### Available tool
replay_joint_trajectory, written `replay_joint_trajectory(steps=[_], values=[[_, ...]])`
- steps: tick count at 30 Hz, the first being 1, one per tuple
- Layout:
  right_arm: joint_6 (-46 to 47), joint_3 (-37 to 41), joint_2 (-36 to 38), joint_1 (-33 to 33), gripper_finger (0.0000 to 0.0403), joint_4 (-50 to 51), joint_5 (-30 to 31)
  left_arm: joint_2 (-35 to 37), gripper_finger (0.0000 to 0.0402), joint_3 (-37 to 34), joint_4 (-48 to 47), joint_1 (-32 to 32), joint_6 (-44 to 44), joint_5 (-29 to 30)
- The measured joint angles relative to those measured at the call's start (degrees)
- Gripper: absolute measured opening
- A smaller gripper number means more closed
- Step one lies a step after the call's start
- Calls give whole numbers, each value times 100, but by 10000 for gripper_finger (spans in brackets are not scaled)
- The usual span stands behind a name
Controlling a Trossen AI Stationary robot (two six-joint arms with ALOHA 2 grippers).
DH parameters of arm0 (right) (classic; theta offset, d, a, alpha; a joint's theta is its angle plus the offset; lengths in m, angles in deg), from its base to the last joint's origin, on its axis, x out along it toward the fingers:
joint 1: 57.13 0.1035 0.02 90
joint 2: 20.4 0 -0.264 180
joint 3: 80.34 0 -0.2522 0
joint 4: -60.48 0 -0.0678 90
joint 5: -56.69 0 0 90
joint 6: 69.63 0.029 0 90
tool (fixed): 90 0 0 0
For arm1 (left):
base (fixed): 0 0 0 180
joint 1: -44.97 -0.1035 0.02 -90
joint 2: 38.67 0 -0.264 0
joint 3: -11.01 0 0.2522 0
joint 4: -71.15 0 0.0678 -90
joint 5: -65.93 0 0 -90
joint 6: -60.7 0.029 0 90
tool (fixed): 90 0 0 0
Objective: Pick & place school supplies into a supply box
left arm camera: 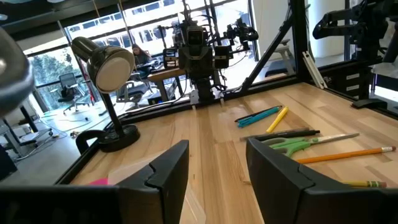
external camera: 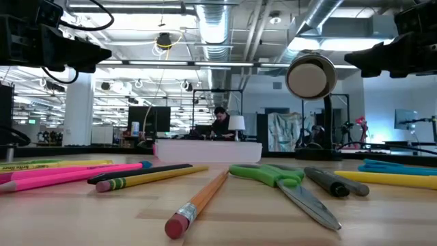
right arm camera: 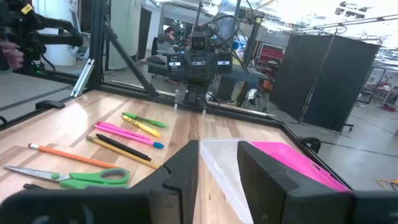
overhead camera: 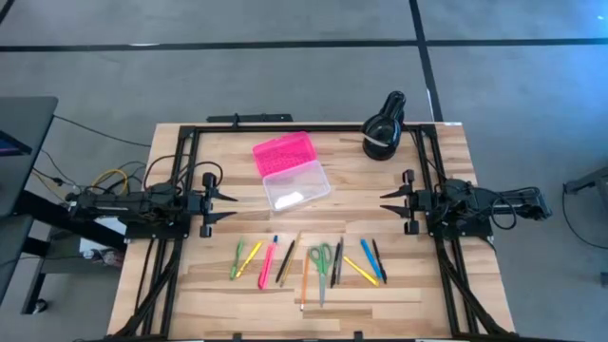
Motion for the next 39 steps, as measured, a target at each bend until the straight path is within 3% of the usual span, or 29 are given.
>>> replay_joint_trajectory(steps=[8, 15, 20, 23, 32, 36, 39], values=[[0, 0, 0, 0, 107, 0, 0, 2, 155, -6, 414, -2, 168, 31], [53, 0, 0, 2, 107, -5, -8, 0, 155, -6, 515, -2, -771, 9], [1533, 0, 0, 52, 107, -233, -33, 0, 155, -6, 552, -2, -1145, 9], [1948, 0, 0, 39, 107, -287, -31, 0, 155, -6, 524, -2, -1137, 9], [1752, 0, -2, 39, 107, -527, 7, -2, 155, -6, 194, -2, -883, 341], [1703, -86, -6, 39, 107, -1063, 6, 0, 155, -6, 473, -4, -952, 581], [1358, -359, -89, 39, 107, -1260, -11, 0, 155, -6, 910, -4, -590, 399]])
